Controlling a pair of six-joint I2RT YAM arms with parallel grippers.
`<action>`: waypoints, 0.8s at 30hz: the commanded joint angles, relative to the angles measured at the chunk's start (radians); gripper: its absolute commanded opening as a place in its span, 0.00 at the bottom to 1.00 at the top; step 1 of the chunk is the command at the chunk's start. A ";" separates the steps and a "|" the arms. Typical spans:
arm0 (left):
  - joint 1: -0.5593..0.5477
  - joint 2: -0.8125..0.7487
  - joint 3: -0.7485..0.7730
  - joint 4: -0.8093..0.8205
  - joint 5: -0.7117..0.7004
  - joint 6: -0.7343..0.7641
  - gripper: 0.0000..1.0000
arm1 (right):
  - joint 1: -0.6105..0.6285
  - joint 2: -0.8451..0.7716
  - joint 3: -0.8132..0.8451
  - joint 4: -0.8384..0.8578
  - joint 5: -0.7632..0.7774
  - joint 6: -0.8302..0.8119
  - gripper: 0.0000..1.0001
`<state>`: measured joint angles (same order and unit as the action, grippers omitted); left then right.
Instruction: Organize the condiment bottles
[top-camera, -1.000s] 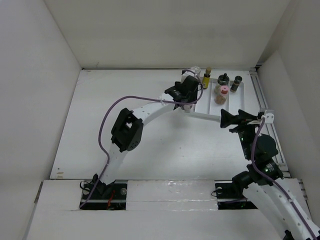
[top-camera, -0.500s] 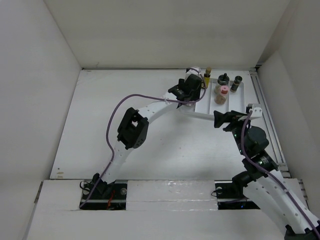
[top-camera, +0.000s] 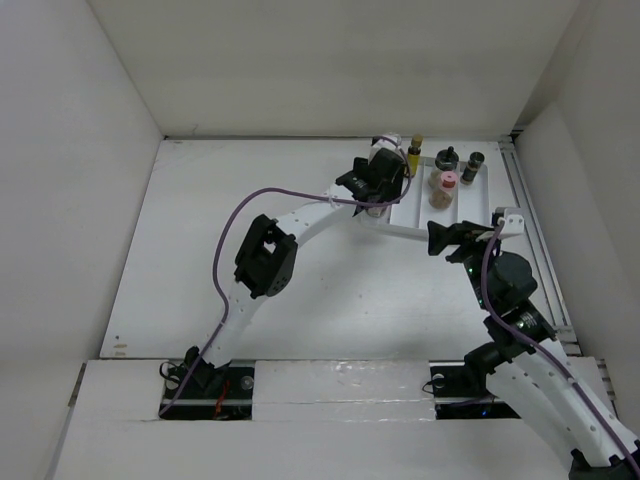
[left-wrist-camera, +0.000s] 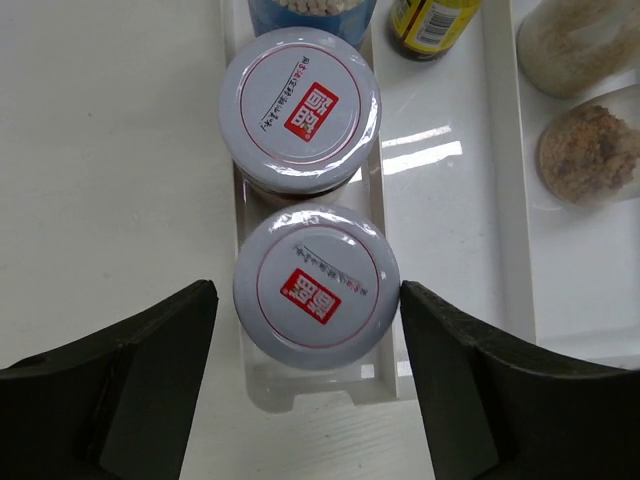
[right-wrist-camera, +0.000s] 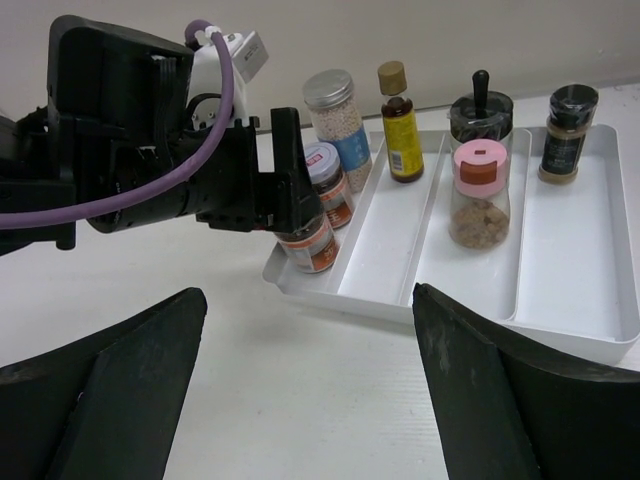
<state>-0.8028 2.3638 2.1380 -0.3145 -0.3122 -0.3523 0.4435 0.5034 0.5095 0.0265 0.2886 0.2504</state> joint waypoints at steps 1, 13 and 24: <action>0.001 -0.020 0.040 0.028 0.005 0.013 0.71 | -0.006 0.004 0.020 0.030 0.006 -0.010 0.90; 0.001 -0.288 -0.052 0.107 0.084 0.013 1.00 | -0.006 0.004 0.020 0.030 -0.003 -0.010 0.90; 0.001 -0.862 -0.433 0.169 -0.120 -0.028 1.00 | -0.006 0.072 0.049 0.062 -0.141 -0.019 0.90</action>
<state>-0.8040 1.6596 1.8202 -0.1539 -0.3103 -0.3538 0.4435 0.5575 0.5098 0.0368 0.2050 0.2474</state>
